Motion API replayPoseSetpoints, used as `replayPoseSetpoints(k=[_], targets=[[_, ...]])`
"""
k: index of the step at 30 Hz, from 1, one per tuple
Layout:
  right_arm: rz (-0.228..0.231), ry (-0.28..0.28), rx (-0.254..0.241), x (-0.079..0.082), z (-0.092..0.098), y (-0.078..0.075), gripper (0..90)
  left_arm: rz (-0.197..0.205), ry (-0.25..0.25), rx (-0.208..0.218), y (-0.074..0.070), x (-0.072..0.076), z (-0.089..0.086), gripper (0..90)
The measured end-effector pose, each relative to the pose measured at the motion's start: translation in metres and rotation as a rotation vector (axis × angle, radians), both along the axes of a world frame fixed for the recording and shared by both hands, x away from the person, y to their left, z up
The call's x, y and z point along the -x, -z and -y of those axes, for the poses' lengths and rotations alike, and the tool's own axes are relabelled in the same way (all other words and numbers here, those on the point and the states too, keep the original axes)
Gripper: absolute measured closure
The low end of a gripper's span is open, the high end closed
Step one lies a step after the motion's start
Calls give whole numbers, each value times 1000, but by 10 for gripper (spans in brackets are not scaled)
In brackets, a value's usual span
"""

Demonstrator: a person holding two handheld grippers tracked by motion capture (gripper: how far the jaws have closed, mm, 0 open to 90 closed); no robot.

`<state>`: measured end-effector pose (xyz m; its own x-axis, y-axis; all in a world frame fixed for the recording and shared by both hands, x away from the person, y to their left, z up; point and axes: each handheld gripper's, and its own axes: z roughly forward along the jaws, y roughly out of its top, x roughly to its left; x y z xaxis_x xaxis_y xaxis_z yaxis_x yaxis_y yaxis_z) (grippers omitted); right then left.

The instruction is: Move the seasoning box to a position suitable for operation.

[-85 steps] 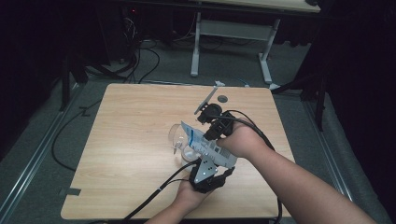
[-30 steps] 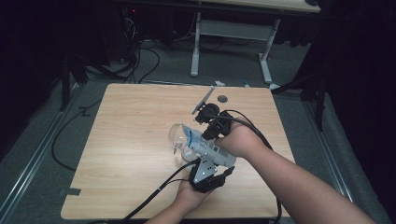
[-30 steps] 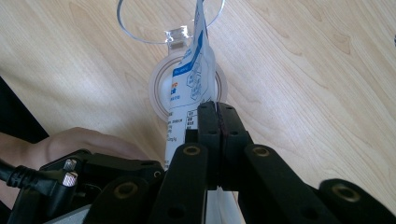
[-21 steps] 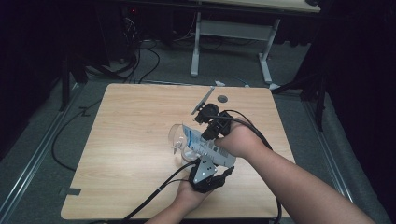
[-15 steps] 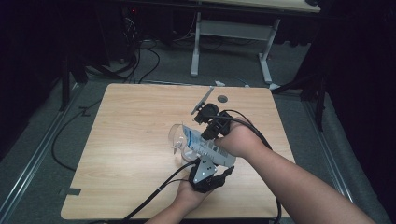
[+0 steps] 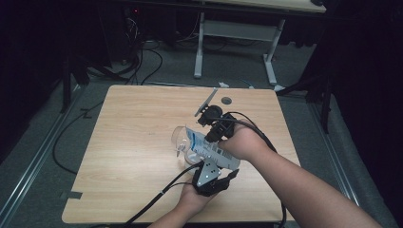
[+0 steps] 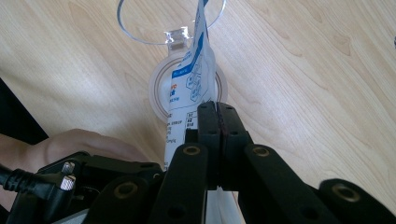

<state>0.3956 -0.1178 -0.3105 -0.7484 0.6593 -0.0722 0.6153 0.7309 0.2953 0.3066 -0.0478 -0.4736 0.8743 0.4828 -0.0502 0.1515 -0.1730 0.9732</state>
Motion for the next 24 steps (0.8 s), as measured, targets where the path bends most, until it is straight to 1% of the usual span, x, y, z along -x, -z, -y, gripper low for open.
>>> replayPoseSetpoints(k=[24], targets=[[4, -7, 6, -1, -2, 0, 898, 1, -5, 4, -1, 0, -1, 603]])
